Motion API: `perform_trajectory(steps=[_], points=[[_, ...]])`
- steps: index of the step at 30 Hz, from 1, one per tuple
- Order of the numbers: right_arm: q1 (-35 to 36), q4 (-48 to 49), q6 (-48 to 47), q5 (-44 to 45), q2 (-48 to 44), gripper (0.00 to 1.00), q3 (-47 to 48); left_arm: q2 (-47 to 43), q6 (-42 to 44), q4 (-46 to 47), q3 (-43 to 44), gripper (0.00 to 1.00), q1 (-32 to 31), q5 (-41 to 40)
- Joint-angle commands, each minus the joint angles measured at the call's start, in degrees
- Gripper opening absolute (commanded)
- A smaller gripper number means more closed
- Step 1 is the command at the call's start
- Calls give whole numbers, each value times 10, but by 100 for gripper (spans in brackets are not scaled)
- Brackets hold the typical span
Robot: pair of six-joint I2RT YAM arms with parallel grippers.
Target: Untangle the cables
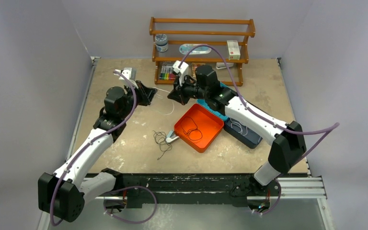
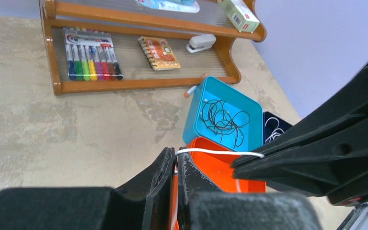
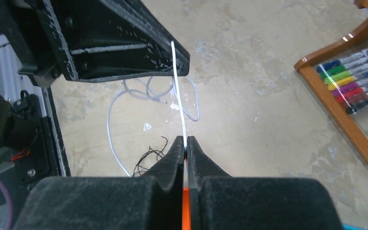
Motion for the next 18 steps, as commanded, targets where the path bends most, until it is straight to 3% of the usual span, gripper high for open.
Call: perform_trajectory(steps=[1,11,18], points=[[0,60,32,48,-71,0,-19,-6,6,1,24,10,3,-38],[1,62,46,-3,-65,0,1,43,-96,152,-38,47,0,84],[1,65,50,-13,-65,0,3,49,-95,167,-45,53,-5,96]])
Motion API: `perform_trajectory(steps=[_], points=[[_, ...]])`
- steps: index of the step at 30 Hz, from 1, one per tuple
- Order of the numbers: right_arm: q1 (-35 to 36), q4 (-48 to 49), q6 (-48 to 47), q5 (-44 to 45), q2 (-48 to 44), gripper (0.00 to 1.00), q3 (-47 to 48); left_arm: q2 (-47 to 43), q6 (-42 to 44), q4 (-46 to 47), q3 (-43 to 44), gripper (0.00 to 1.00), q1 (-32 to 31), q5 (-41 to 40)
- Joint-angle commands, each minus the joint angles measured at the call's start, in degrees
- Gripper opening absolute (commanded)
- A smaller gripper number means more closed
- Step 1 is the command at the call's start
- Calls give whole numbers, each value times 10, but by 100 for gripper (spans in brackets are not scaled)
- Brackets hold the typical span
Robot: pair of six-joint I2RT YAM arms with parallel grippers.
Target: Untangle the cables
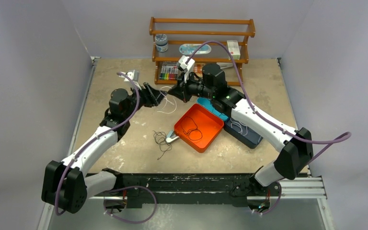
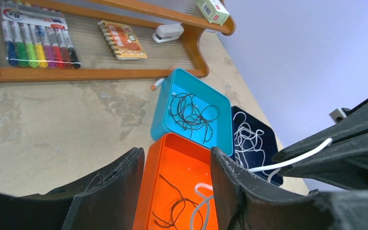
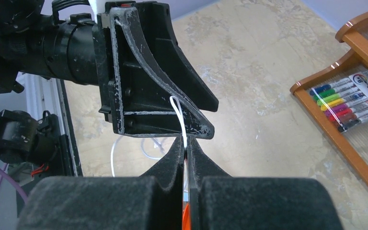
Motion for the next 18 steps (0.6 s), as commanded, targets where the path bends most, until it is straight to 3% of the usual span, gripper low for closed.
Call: perform_trajectory(steps=[1,8,18], points=[[-1,25,12,-19,-8,0,23,-1,-12,64,0,52,-5,28],[-1,38,16,5,-18,0,13,1,-16,65,-17,48,-15,30],[-1,27,22,161,-34,0,-8,-47,-16,21,-30,51,-16,-9]])
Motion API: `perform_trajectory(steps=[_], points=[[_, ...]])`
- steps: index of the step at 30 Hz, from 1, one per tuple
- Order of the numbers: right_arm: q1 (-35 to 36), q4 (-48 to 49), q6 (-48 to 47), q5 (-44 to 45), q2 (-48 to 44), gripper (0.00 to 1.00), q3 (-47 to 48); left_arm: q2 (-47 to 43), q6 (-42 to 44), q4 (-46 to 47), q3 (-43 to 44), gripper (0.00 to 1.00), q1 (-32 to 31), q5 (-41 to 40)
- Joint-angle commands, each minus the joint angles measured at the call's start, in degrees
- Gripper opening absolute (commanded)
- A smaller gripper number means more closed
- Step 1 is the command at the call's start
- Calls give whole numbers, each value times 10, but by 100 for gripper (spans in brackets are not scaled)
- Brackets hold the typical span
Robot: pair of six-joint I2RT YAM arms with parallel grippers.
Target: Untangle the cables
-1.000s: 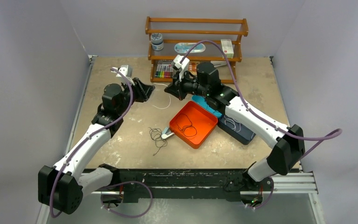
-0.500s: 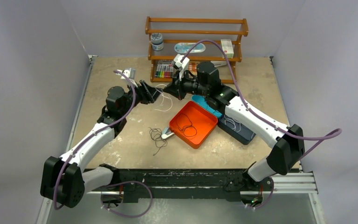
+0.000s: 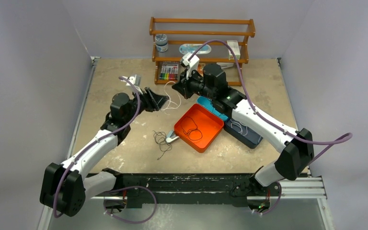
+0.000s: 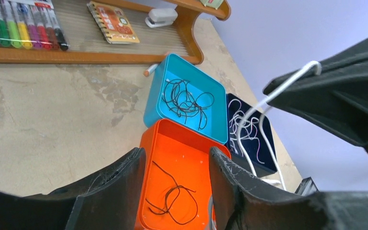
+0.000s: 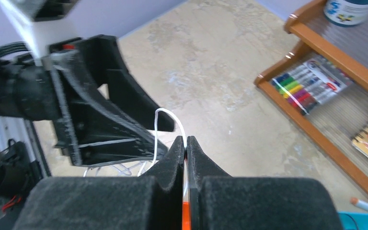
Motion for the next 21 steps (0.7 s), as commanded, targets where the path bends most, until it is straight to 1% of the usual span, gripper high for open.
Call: perform_trajectory(steps=[1,4,8,13,21], points=[[-1,13,6,90,-31,0,-8,-45,-6,-4,3,51,-2,-41],[-1,8,0,95,-34,0,-12,-64,-13,-17,6,52,-2,-72],[-1,3,-7,98,-31,0,-16,-73,-15,-30,23,53,-1,-76],[-1,4,-13,111,-27,0,-15,-66,-4,-36,35,55,-1,-55],[-1,8,-15,109,-30,0,-11,-30,17,-37,30,53,-2,-11]])
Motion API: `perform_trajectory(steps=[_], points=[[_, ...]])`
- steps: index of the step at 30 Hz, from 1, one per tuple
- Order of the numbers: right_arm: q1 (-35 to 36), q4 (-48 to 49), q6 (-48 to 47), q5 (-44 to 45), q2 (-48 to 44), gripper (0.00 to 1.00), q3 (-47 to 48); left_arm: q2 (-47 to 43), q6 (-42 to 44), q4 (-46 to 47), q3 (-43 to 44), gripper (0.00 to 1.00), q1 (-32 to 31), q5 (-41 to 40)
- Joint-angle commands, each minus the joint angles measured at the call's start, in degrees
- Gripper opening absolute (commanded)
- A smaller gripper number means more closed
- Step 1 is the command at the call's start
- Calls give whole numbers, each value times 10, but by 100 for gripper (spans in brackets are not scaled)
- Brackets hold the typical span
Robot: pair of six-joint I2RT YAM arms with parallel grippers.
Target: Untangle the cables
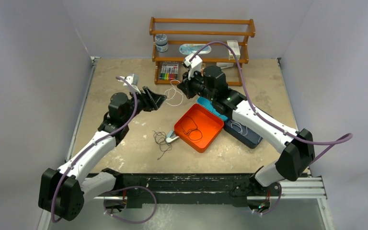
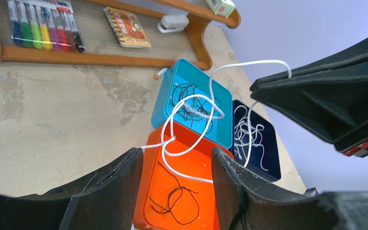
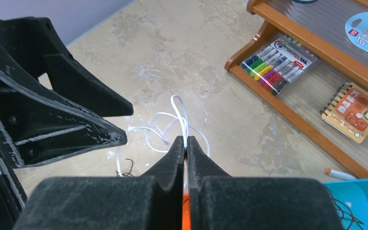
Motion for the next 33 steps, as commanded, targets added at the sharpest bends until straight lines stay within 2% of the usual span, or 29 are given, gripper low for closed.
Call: perform_trajectory(steps=[1,13,19,27,33], points=[[-1,20,-10,11,-22,0,9,15,18,21,16,52,-2,42],[-1,22,-11,-25,-21,0,16,42,8,67,12,43,-2,30],[-1,23,-12,-42,-22,0,16,50,5,75,14,33,-2,15],[-1,30,-15,-78,-27,0,14,74,-1,93,15,32,-2,16],[-1,45,-16,-95,-43,0,5,89,0,69,20,14,-2,-10]])
